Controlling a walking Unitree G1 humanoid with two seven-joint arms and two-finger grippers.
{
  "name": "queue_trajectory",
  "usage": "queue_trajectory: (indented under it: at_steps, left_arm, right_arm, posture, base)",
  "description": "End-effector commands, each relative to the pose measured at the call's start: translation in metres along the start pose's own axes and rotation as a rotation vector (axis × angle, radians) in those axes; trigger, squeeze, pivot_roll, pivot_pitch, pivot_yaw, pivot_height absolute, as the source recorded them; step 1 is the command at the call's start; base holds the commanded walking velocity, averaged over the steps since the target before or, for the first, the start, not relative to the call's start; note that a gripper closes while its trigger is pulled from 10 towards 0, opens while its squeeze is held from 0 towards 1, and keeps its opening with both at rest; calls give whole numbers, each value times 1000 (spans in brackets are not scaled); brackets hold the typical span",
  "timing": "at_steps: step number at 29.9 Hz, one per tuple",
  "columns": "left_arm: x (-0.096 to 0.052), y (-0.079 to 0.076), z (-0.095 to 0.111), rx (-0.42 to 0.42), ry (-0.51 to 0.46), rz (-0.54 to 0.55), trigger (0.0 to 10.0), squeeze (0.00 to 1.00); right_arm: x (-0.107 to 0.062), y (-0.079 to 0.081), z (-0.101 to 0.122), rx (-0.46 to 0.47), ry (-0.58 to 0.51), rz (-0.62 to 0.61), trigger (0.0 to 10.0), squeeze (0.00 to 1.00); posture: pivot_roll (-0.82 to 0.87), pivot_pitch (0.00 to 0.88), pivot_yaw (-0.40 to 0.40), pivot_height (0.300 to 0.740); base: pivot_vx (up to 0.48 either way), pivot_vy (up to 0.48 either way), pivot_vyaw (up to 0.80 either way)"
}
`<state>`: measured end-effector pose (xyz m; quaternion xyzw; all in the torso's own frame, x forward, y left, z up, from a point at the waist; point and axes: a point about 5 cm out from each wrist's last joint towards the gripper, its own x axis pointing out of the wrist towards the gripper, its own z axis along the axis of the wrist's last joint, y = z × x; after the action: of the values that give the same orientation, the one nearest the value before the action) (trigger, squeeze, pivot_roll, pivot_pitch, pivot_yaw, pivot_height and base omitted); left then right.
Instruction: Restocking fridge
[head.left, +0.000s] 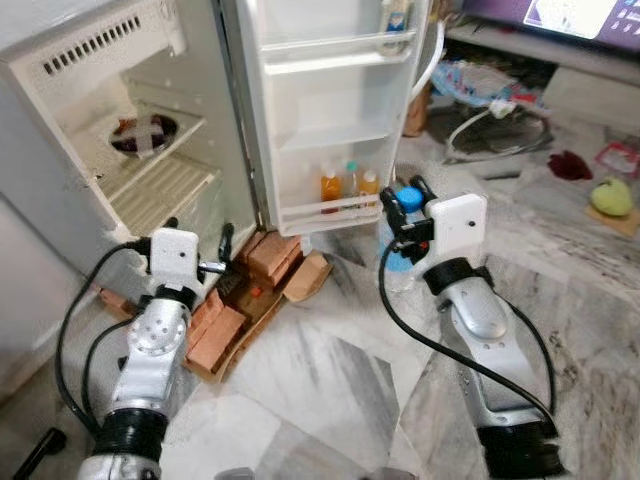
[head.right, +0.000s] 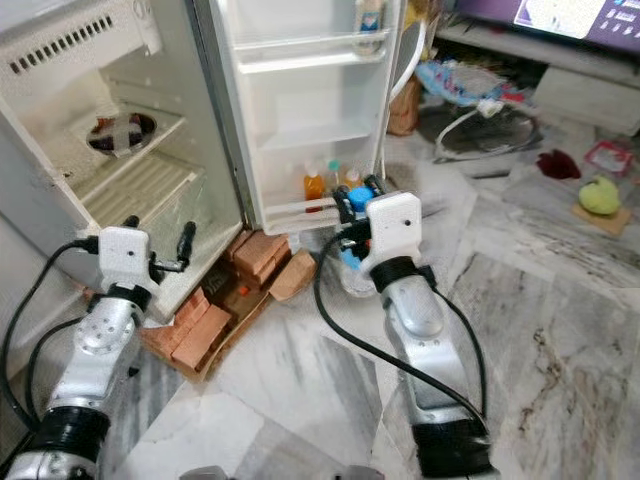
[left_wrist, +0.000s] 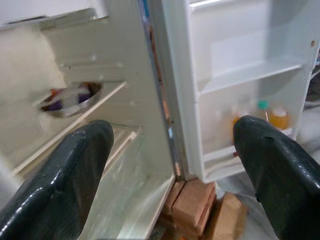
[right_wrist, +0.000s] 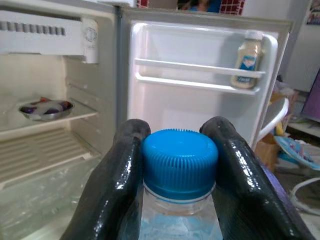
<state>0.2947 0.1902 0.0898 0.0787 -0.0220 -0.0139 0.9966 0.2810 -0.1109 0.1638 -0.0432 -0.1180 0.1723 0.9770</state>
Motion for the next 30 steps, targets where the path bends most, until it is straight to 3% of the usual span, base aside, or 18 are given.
queue_trajectory:
  at_steps: [1, 6, 20, 25, 30]
  left_arm:
    - [2, -7, 2, -5, -4, -30, 10000, 0]
    - [2, -8, 2, -10, -1, -28, 10000, 0]
    - [3, -9, -3, -16, 41, -6, 10000, 0]
    - [3, -9, 0, 9, 11, -27, 10000, 0]
    - [2, -12, 1, 4, 4, -46, 10000, 0]
  right_arm:
    - [0, -8, 8, -25, -38, -24, 10000, 0]
    - [0, -8, 8, -26, -38, -21, 10000, 0]
    - [-2, -5, 4, -14, -20, -5, 10000, 0]
    - [-2, -5, 4, -13, -19, -2, 10000, 0]
    - [-1, -6, 5, -16, -25, -10, 10000, 0]
  posture:
    - [-25, 45, 3, 740]
    - [-27, 45, 3, 740]
    - [-30, 48, 0, 740]
    - [-29, 49, -1, 740]
    - [-29, 48, -1, 740]
  base:
    - [431, 0, 800]
    - [426, 51, 624]
    - [280, 370, 0]
    - [138, 387, 0]
    - [480, 0, 0]
